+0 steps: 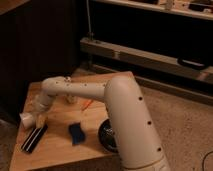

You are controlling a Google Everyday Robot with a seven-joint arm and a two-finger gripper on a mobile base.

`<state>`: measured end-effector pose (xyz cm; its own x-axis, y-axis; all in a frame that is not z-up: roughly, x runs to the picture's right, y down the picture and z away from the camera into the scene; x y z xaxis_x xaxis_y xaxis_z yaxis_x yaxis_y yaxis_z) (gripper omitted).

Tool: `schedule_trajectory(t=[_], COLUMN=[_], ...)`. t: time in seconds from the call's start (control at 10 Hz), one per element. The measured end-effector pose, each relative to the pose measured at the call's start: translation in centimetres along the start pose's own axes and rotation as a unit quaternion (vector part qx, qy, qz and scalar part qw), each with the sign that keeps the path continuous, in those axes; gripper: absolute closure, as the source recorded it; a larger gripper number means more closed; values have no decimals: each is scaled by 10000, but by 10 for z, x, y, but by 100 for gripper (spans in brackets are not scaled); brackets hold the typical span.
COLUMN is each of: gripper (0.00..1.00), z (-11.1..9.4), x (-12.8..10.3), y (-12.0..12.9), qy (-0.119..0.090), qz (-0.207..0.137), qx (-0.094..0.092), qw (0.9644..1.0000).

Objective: Pick up the ceramic cup

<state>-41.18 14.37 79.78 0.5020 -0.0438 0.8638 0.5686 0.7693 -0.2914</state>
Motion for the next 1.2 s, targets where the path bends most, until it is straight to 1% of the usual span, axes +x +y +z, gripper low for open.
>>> schedule_trajectory(t=[0.2, 0.4, 0.6, 0.8, 1.0, 1.2], gripper=[20, 20, 20, 20, 20, 20], z=[8, 11, 15, 22, 25, 30], x=[-3, -2, -4, -10, -10, -10], y=[-2, -5, -9, -10, -11, -10], qy=[-63, -215, -295, -295, -205, -68], qz=[38, 130, 185, 181, 196, 193], qx=[-90, -122, -155, -220, -246, -272], qw=[9999, 9996, 9993, 9992, 9993, 9994])
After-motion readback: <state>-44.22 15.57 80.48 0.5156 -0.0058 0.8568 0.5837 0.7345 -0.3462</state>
